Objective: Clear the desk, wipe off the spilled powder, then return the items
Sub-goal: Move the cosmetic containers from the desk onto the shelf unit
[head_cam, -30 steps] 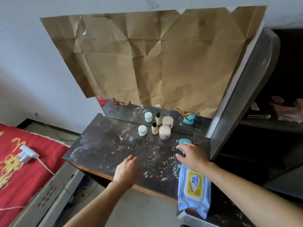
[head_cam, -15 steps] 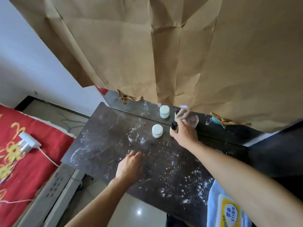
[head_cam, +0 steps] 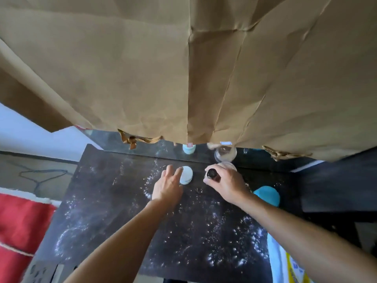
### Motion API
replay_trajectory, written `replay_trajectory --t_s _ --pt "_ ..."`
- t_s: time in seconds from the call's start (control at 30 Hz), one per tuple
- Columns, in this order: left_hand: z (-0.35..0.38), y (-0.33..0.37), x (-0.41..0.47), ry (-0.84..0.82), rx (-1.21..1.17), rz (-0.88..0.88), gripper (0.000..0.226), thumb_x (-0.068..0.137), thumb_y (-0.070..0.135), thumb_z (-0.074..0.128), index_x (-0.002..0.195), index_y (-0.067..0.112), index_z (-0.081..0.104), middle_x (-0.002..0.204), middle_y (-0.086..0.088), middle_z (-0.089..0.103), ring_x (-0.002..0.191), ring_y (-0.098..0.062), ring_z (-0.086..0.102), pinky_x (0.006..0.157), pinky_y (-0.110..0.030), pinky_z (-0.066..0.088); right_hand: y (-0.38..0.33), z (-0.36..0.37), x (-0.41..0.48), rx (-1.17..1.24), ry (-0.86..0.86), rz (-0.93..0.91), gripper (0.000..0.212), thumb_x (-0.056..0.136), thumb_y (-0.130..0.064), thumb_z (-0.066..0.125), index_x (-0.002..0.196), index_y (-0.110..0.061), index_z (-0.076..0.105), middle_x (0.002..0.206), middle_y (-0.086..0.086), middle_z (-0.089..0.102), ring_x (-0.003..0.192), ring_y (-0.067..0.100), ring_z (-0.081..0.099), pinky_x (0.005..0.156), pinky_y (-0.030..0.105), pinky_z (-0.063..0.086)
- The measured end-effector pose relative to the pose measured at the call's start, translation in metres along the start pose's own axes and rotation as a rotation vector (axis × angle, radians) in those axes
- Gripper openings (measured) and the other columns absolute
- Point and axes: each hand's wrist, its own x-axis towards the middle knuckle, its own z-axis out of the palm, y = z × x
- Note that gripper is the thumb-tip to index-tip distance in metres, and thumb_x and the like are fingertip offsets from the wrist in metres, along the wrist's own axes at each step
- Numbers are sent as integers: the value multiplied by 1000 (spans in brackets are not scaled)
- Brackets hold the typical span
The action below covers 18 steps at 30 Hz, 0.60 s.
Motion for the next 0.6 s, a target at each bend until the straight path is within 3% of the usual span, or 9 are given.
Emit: replay_trajectory --t_s 0.17,0.33,0.6 --pt "7 7 34 -151 112 161 67 91 22 56 147 31 20 144 -8 26 123 -27 41 92 -40 47 -1 -9 -49 -42 72 110 34 82 -56 51 99 -29 60 95 -10 61 88 10 56 72 25 47" --pt "13 11 34 -141 194 280 51 92 17 55 138 20 33 137 -8 34 121 -26 40 93 -35 46 5 3 -94 139 177 236 26 84 -46 53 101 -27 57 103 -7 56 87 12 59 74 37 55" --pt "8 49 -2 -134 133 468 54 90 24 59 140 23 36 137 -6 37 120 -27 44 96 -36 46 3 -18 -158 274 388 393 17 82 -32 61 96 -22 58 89 -7 60 75 13 61 71 39 54"
